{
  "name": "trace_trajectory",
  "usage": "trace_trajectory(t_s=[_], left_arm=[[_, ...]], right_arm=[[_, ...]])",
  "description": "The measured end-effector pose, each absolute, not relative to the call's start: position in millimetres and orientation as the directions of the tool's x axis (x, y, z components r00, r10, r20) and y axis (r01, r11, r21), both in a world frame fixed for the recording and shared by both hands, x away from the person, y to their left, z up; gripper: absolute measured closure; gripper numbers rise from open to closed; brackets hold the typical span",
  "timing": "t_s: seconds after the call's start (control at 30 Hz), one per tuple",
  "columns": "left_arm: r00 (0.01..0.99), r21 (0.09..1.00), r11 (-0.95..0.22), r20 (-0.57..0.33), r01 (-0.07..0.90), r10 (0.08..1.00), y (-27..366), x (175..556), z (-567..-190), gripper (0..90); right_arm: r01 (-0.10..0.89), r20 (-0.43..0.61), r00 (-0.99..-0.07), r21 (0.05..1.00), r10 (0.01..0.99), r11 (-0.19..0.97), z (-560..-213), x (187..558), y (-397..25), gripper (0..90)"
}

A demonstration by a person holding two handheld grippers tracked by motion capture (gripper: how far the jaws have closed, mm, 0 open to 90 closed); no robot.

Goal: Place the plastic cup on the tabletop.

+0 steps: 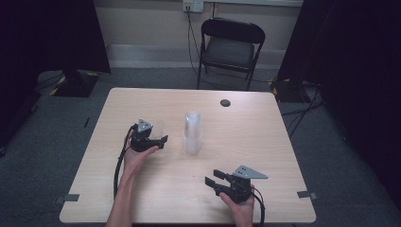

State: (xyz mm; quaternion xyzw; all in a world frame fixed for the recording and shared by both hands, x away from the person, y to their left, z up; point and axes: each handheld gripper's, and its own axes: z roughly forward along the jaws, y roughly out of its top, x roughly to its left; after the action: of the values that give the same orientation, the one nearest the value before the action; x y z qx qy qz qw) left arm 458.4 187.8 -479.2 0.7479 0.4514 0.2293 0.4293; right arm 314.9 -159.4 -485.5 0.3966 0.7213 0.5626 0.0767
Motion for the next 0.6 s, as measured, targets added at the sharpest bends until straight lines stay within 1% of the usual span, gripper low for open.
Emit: trace_trajectory(t_s=[0.07, 0.13, 0.2, 0.4, 0.43, 0.53, 0.6], left_arm=[[0.483, 0.847, -0.227, -0.039, 0.481, 0.875, 188, 457, -479, 20.8], [0.478, 0.836, -0.202, -0.080, 0.510, 0.875, 191, 453, -478, 21.7], [0.458, 0.858, -0.179, -0.072, 0.481, 0.886, 192, 446, -479, 22.8], [0.467, 0.847, -0.205, -0.057, 0.491, 0.882, 190, 437, -478, 21.9], [0.453, 0.853, -0.181, -0.072, 0.490, 0.888, 191, 433, -477, 21.9], [0.466, 0.844, -0.178, -0.094, 0.506, 0.880, 191, 427, -477, 20.2], [0.471, 0.848, -0.177, -0.095, 0.500, 0.877, 192, 422, -478, 20.1]], right_arm=[[0.493, 0.337, -0.664, 0.868, 0.667, 0.052, -487, 316, -161, 45.2], [0.494, 0.337, -0.660, 0.868, 0.671, 0.050, -487, 315, -163, 44.3], [0.496, 0.343, -0.658, 0.867, 0.671, 0.043, -488, 316, -164, 43.9], [0.497, 0.341, -0.654, 0.867, 0.675, 0.043, -486, 315, -167, 43.8], [0.496, 0.338, -0.653, 0.867, 0.678, 0.045, -486, 315, -167, 43.7], [0.499, 0.339, -0.646, 0.866, 0.684, 0.043, -486, 315, -169, 43.7], [0.502, 0.339, -0.642, 0.864, 0.687, 0.042, -487, 315, -170, 43.7]])
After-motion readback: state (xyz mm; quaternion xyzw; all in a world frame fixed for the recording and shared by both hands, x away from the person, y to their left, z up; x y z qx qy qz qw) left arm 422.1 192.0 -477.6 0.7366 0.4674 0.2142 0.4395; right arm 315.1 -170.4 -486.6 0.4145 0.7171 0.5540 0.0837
